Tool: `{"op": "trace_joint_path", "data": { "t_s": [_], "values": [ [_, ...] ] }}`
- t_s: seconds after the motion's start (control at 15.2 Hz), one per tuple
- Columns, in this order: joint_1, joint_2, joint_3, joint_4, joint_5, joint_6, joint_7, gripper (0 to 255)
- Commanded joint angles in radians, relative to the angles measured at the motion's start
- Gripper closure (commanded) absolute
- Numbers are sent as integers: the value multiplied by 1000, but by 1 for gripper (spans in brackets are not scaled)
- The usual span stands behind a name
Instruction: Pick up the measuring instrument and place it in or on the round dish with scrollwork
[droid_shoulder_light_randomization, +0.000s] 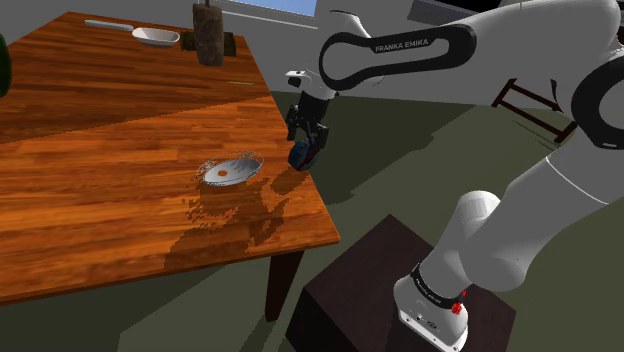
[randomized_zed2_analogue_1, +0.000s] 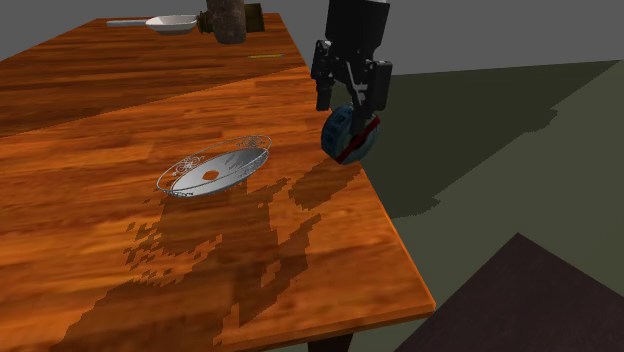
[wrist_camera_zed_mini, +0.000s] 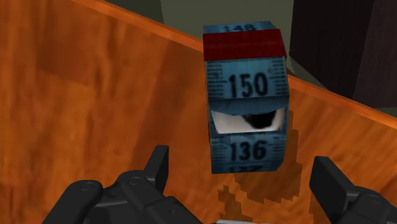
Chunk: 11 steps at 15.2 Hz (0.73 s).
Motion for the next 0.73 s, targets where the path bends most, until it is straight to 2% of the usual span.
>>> {"op": "trace_joint_path", "data": {
  "t_s": [0.0, 0.07, 0.13, 0.66],
  "values": [
    [0, 0, 0, 0, 0, 0, 0, 0],
    [0, 0, 0, 0, 0, 0, 0, 0],
    [0, 0, 0, 0, 0, 0, 0, 255],
    [0, -1, 0, 0, 0, 0, 0, 255]
  ]
}}
